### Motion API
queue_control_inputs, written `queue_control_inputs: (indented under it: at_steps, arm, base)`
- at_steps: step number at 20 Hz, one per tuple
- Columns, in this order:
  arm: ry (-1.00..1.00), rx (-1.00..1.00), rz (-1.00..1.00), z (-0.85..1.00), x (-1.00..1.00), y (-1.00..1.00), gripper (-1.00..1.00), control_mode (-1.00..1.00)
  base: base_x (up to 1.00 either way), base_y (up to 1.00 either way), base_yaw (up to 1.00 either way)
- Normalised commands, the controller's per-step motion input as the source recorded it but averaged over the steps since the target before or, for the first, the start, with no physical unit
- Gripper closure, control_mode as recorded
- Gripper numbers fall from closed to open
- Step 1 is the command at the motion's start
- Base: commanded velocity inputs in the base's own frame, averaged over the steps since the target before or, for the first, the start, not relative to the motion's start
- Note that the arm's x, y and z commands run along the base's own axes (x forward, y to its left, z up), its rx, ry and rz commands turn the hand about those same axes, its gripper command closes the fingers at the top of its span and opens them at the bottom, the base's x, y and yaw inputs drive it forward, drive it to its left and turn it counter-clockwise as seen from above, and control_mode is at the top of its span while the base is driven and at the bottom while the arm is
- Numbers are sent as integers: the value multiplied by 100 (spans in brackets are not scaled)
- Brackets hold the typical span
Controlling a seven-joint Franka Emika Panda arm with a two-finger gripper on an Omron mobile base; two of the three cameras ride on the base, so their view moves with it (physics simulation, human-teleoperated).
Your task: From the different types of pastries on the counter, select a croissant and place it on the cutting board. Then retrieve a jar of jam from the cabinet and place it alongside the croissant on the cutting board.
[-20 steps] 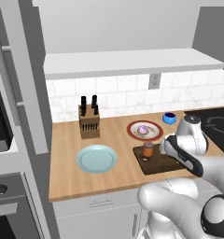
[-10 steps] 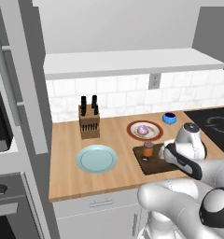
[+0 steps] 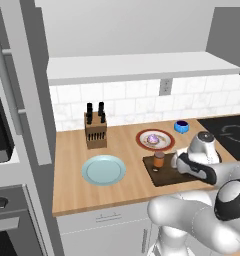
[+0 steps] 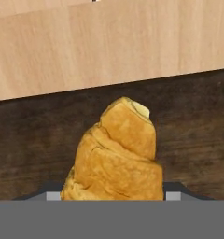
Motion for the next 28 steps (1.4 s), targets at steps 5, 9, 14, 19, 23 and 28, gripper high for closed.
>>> queue_control_inputs:
  at_steps: [5, 9, 14, 19, 23, 28]
  arm:
    - [5, 0, 0, 21, 1, -1, 100, -100]
    - [0, 0, 0, 0, 5, -1, 100, -100]
    - [0, 0, 0, -1, 11, -5, 100, -100]
    - [0, 0, 0, -6, 21, 0, -100, -100]
    - [0, 0, 0, 44, 19, 0, -100, -100]
    - [0, 0, 0, 27, 0, 0, -100, -100]
  base:
    - [0, 0, 0]
    - [0, 0, 0]
    - [0, 0, 0]
    - [0, 0, 0]
    - [0, 0, 0]
    - [0, 0, 0]
